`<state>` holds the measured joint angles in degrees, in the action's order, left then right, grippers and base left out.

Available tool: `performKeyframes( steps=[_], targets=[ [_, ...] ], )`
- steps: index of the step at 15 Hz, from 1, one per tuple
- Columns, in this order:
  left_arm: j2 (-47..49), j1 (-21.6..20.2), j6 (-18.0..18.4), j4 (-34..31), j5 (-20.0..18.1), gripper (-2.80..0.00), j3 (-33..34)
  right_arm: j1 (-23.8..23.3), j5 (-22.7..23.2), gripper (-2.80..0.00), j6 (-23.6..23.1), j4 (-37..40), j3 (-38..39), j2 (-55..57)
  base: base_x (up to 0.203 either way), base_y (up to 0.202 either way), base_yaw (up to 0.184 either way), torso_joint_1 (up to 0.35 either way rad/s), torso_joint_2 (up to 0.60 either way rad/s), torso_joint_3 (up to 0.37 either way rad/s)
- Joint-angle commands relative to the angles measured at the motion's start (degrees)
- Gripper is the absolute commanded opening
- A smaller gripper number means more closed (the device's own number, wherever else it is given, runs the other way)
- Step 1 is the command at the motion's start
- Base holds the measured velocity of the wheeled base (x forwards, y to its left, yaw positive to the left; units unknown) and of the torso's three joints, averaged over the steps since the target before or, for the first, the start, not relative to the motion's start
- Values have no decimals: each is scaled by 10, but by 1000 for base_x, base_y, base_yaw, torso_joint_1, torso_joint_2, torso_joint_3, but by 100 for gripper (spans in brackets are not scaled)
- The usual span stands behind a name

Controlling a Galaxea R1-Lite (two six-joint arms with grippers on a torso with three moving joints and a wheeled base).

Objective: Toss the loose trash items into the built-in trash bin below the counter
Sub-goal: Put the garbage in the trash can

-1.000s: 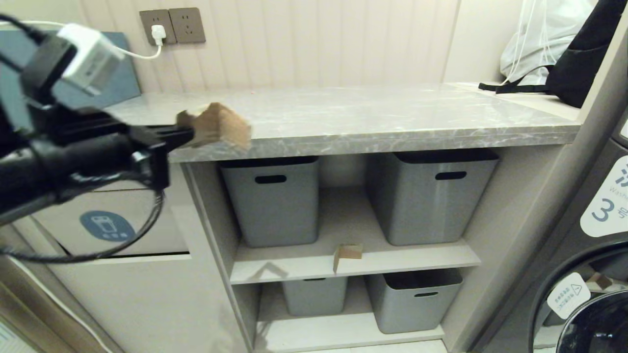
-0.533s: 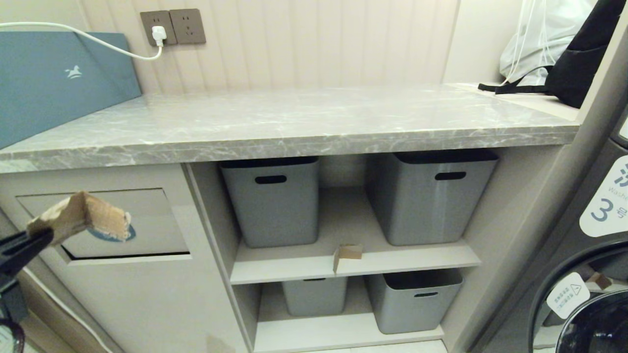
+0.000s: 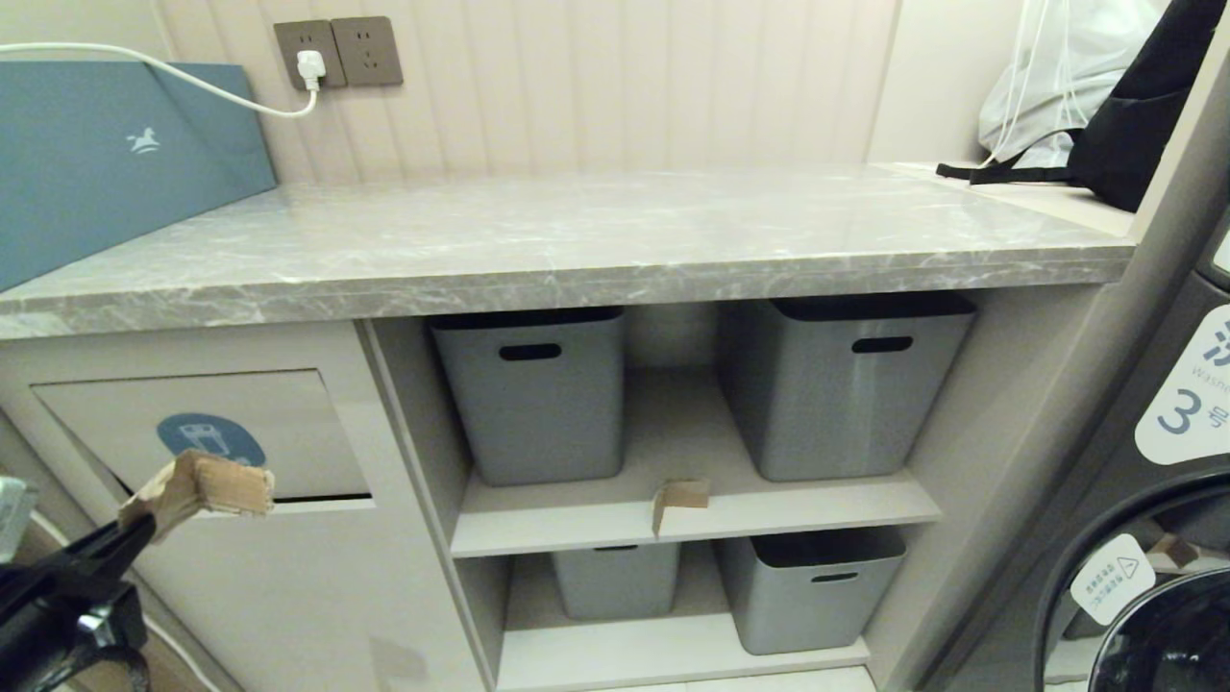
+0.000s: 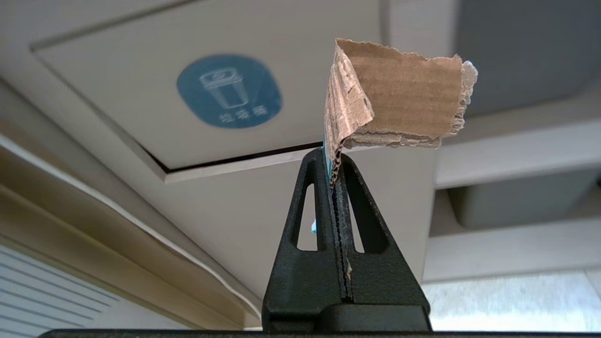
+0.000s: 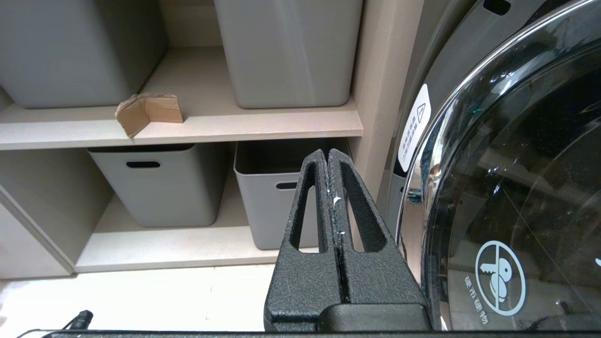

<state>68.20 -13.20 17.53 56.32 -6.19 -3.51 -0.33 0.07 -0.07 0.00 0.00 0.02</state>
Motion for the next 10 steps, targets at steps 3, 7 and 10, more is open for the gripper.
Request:
performKeyframes(
  steps=[3,7,10],
  targets=[
    [203,-60,-21,155,-2,-280,28,0,0,-280,0,0,0,0,0,0,0,0,0,0],
    [321,-86,-64,210,-3,-280,-16,0,0,-280,0,0,0,0,0,0,0,0,0,0],
    [413,-88,-68,275,-5,-280,-83,0,0,-280,0,0,0,0,0,0,0,0,0,0]
  ],
)
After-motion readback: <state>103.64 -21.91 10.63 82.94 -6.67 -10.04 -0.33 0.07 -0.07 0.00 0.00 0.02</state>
